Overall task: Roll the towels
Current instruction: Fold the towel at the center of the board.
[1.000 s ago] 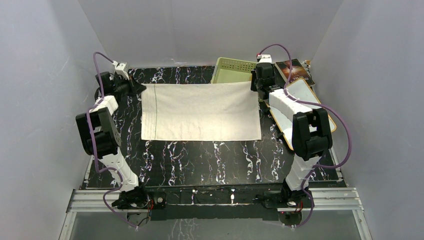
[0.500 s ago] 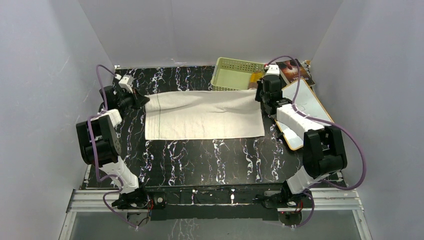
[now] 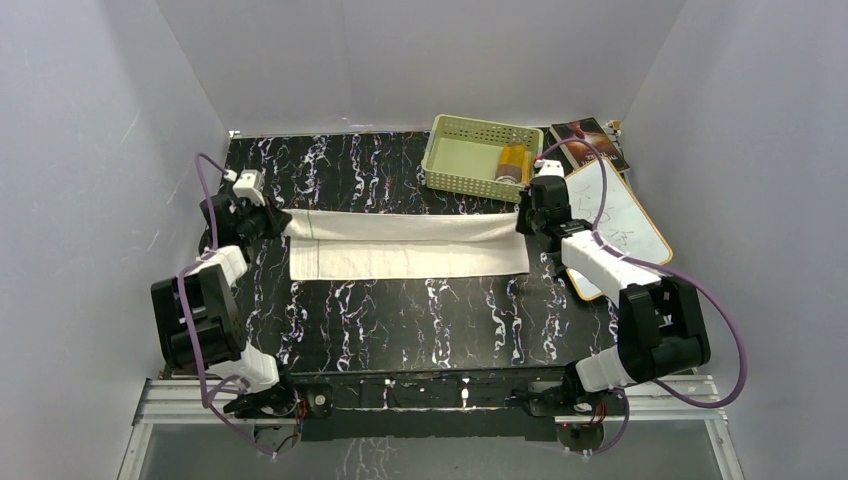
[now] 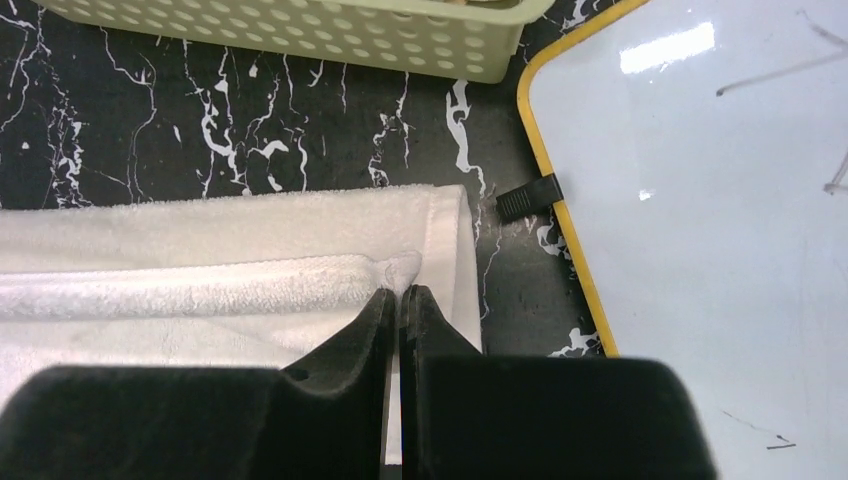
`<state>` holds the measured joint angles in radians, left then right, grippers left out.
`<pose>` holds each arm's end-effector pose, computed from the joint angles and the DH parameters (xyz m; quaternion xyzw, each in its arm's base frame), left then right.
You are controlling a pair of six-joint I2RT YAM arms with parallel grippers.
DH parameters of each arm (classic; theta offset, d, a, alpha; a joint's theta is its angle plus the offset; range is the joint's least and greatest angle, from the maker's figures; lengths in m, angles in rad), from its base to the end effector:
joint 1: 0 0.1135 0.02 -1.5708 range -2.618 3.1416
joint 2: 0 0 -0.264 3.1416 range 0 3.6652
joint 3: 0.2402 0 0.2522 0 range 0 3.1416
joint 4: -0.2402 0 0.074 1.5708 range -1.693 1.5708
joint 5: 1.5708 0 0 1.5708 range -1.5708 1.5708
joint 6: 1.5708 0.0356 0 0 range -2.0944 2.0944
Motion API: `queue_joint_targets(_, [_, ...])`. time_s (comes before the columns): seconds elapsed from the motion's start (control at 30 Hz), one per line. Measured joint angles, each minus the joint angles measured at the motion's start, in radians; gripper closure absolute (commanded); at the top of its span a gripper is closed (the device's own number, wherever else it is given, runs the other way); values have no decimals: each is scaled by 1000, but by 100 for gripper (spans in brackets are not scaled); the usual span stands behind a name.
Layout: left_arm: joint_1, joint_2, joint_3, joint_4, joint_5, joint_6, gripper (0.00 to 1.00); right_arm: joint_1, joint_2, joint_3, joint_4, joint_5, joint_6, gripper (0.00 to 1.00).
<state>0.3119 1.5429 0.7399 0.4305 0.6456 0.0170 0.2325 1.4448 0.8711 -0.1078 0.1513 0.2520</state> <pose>0.3124 0.0782 0.2056 0.0619 0.8009 -0.1709 0.5705 0.3028 0.0662 0.2241 0.0413 0.8998 0.0367 0.4328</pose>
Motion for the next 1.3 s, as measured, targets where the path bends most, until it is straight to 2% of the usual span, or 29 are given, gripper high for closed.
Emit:
queue_joint_targets(0.67, [-2,-219,-203,-74,-78,-64,100,0,-42,-92,-109,41,53,100])
queue_joint_targets(0.7, [-2,-227,-212,-79,-83,-69,94,0,-48,-100,-113,40,60,100])
queue_joint_targets(0.73, [-2,-237,-220,-84,-89,-74,85,0,-52,-104,-120,40,64,97])
queue_joint_targets(0.77, [-2,-247,-229,-90,-93,-80,76,0,-59,-112,-124,40,69,89])
queue_joint_targets(0.8, [-2,-256,-235,-95,-97,-82,69,0,-64,-117,-129,40,73,75])
queue_joint_targets(0.83, [-2,-266,-243,-101,-106,-89,62,0,-69,-121,-140,41,80,69])
queue_joint_targets(0.9, [-2,-289,-253,-112,-118,-101,46,-2,-79,-130,-154,41,93,48])
queue_joint_targets(0.97, [-2,-328,-270,-118,-135,-122,40,-5,-97,-143,-174,41,104,36])
queue_joint_targets(1.17, [-2,-493,-296,-132,-155,-157,34,-6,-229,-180,-203,75,121,29])
queue_joint_targets(1.23, [-2,-501,-286,-132,-157,-159,28,-6,-285,-181,-192,89,122,28])
queue_joint_targets(1.3, [-2,-491,-266,-148,-164,-163,26,-6,-323,-180,-160,97,122,28])
